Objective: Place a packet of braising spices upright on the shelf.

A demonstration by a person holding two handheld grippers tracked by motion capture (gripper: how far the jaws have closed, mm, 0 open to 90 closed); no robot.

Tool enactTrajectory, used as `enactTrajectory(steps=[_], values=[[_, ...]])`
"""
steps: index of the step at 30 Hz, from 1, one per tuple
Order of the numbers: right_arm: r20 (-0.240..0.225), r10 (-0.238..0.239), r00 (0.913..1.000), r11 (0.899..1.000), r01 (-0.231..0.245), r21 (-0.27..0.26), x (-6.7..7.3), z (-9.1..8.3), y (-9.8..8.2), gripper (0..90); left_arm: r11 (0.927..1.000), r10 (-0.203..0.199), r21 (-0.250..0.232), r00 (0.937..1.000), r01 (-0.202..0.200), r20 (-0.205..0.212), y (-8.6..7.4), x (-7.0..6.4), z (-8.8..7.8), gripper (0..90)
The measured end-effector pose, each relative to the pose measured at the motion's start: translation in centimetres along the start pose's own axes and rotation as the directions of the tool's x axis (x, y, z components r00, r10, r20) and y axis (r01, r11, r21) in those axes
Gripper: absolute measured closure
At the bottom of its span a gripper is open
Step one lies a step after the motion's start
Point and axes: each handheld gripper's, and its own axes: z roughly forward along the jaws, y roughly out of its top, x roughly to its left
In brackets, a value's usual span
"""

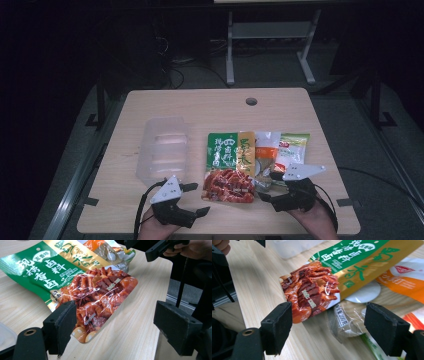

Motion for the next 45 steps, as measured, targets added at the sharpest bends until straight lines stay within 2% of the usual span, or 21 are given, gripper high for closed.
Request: enactTrajectory(steps=[19, 23, 27, 30, 33, 36, 37, 38, 41, 42, 44, 45], values=[[-0.006, -0.005, 1.0000, 1.000, 0.005, 0.001, 0.3, 0.4, 0.2, 22.4, 0.9998, 0.018, -0.001, 0.9998, -0.018, 0.006, 0.2, -0.1, 0.0, 18.5], [-0.005, 0.001, 1.0000, 1.000, -0.001, -0.008, 0.5, 0.5, 0.6, 22.4, 0.9999, 0.015, -0.007, 0.9999, -0.015, 0.004, 0.2, -0.3, 0.0, 18.8], [-0.018, 0.005, 0.9998, 1.000, -0.006, -0.014, 0.1, 0.6, 1.6, 21.6, 0.9995, 0.031, -0.007, 0.9995, -0.031, -0.006, 0.3, -0.4, 0.1, 18.7], [-0.010, 0.026, 0.9996, 1.000, -0.026, 0.009, -1.0, 1.2, 3.3, 19.9, 0.9996, 0.029, -0.003, 0.9996, -0.029, -0.006, 0.3, -0.3, 0.1, 18.8], [0.001, 0.031, 0.9995, 0.999, -0.031, 0.015, -1.5, 1.6, 4.2, 19.6, 0.9999, 0.016, -0.004, 0.9999, -0.016, -0.004, 0.3, -0.3, 0.1, 18.9], [0.029, 0.059, 0.9978, 0.997, -0.060, 0.038, -2.8, 3.0, 6.3, 20.4, 0.9998, 0.018, -0.004, 0.9998, -0.018, -0.004, 0.4, -0.4, 0.1, 19.2], [0.029, 0.059, 0.9978, 0.997, -0.060, 0.038, -2.8, 3.0, 6.3, 20.4, 0.9998, 0.018, -0.004, 0.9998, -0.018, -0.004, 0.4, -0.4, 0.1, 19.2], [0.053, 0.065, 0.9965, 0.995, -0.068, 0.073, -3.2, 3.9, 7.2, 20.4, 0.9997, 0.025, -0.002, 0.9997, -0.025, -0.007, 0.4, -0.4, 0.1, 19.2], [0.062, 0.066, 0.9959, 0.993, -0.072, 0.098, -3.8, 4.6, 7.9, 20.9, 0.9996, 0.028, -0.001, 0.9996, -0.028, -0.008, 0.4, -0.5, 0.0, 19.3], [0.076, 0.070, 0.9946, 0.988, -0.080, 0.129, -4.6, 5.2, 8.5, 20.8, 0.9997, 0.024, -0.005, 0.9997, -0.024, -0.005, 0.4, -0.5, 0.0, 19.3], [0.083, 0.076, 0.9937, 0.987, -0.087, 0.134, -5.0, 5.4, 8.6, 21.0, 0.9997, 0.023, -0.007, 0.9997, -0.024, -0.003, 0.4, -0.5, -0.1, 19.3], [0.090, 0.094, 0.9915, 0.984, -0.106, 0.145, -5.7, 5.8, 8.9, 21.0, 0.9996, 0.026, -0.006, 0.9997, -0.026, -0.002, 0.4, -0.5, -0.1, 19.4]])
